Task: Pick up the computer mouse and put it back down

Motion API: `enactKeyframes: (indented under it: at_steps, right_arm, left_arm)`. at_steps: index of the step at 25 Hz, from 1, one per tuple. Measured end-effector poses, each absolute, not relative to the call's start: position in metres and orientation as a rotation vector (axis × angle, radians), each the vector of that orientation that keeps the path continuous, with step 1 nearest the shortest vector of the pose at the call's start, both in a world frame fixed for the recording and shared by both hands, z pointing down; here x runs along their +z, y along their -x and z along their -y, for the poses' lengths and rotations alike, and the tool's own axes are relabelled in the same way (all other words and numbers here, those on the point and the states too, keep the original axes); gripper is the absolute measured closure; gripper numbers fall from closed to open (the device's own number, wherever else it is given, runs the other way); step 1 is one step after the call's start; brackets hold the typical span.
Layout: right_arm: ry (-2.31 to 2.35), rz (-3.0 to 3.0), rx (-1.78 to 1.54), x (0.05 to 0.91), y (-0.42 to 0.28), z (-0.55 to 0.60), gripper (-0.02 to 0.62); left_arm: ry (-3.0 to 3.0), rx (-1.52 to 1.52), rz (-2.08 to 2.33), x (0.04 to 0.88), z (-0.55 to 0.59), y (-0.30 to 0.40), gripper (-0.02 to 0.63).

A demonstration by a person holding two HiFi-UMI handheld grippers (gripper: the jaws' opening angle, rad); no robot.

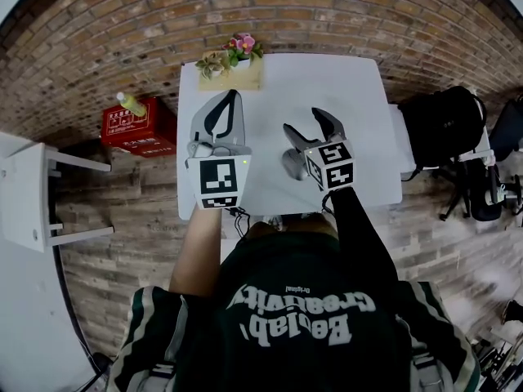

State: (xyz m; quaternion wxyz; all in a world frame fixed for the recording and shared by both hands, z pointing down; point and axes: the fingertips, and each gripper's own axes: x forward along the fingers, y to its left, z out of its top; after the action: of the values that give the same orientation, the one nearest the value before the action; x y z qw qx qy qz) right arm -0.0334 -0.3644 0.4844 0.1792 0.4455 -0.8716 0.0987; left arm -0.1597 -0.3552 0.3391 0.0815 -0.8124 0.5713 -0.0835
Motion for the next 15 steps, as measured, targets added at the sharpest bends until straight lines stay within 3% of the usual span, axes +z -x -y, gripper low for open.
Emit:
enactKeyframes:
  at_steps: [15]
  right_arm:
    - [-1.439,2.689,-0.110,0.317,0.019,0.361,0.260]
  left_arm:
    - [2.468,-0.214,-1.641,0.316,0.358,0.142,0.600]
